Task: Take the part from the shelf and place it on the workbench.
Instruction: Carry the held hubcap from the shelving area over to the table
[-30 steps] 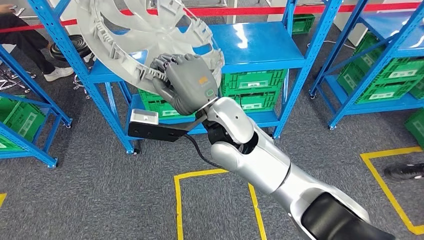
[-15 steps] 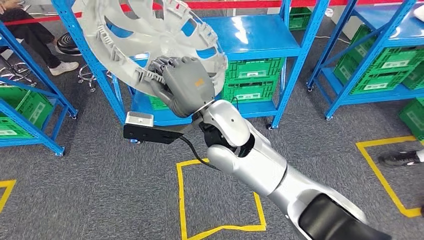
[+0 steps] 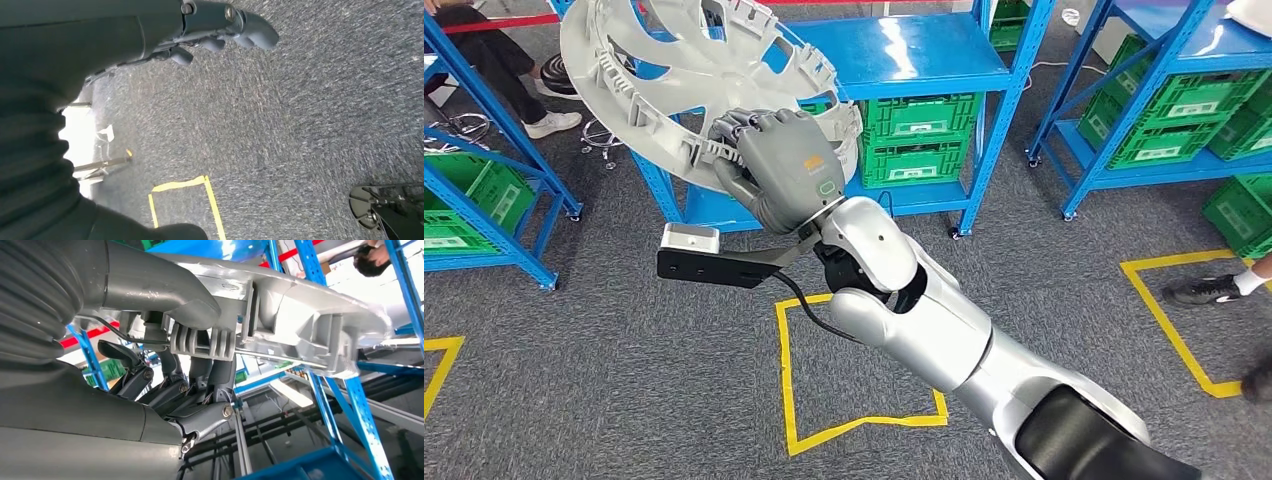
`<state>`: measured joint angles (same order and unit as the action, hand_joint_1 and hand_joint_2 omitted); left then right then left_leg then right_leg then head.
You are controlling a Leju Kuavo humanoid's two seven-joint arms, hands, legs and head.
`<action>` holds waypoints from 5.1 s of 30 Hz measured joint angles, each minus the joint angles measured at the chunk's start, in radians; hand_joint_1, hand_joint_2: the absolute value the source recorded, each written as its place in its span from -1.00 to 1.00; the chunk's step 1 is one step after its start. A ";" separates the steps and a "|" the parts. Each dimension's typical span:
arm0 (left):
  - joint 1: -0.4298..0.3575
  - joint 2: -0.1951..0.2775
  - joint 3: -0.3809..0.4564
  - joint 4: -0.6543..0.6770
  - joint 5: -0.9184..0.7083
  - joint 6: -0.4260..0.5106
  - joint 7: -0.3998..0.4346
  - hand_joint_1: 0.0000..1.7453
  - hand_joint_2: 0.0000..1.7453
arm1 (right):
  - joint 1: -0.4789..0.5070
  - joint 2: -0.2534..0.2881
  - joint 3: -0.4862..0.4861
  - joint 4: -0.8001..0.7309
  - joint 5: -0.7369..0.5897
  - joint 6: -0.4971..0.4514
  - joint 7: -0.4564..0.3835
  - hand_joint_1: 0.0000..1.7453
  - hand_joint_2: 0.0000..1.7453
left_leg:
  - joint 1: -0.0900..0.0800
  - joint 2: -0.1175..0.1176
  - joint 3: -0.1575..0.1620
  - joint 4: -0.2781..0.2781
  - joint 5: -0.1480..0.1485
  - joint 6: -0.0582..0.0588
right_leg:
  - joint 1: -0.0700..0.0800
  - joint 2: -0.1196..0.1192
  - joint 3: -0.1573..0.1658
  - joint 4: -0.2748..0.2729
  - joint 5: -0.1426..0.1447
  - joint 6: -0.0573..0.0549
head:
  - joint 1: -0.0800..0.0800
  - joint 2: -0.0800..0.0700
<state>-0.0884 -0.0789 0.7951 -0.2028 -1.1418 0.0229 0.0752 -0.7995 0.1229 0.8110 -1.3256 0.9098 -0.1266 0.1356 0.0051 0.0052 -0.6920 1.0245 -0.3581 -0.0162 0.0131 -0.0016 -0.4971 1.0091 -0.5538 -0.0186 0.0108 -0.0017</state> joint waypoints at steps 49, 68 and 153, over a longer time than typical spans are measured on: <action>0.020 0.004 0.055 0.006 0.020 0.018 -0.073 -1.00 1.00 | 0.029 -0.003 0.026 -0.036 0.104 0.064 -0.044 1.00 1.00 | 0.003 0.017 0.105 -0.008 -0.113 0.018 | -0.013 -0.054 -0.140 0.078 0.047 0.024 | -0.007 0.000; 0.022 -0.015 0.063 0.006 0.019 0.041 -0.067 -1.00 1.00 | 0.035 -0.009 0.038 -0.023 0.124 0.055 -0.046 1.00 1.00 | 0.012 -0.014 -0.060 0.268 -0.214 -0.042 | -0.023 -0.021 -0.086 0.019 0.062 -0.020 | -0.018 0.000; 0.008 -0.014 0.055 0.000 -0.043 0.051 -0.039 -1.00 1.00 | 0.089 -0.059 -0.002 -0.089 0.179 0.072 -0.025 1.00 1.00 | 0.007 -0.112 0.064 0.007 -0.085 -0.012 | -0.020 0.046 -0.101 0.042 0.056 0.006 | -0.019 0.000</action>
<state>-0.0807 -0.0927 0.8498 -0.2023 -1.1845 0.0735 0.0357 -0.7103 0.0635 0.8095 -1.4150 1.0889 -0.0549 0.1102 0.0120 -0.1069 -0.6281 1.0317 -0.4430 -0.0280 -0.0073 0.0449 -0.5986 1.0508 -0.4974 -0.0123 -0.0080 -0.0018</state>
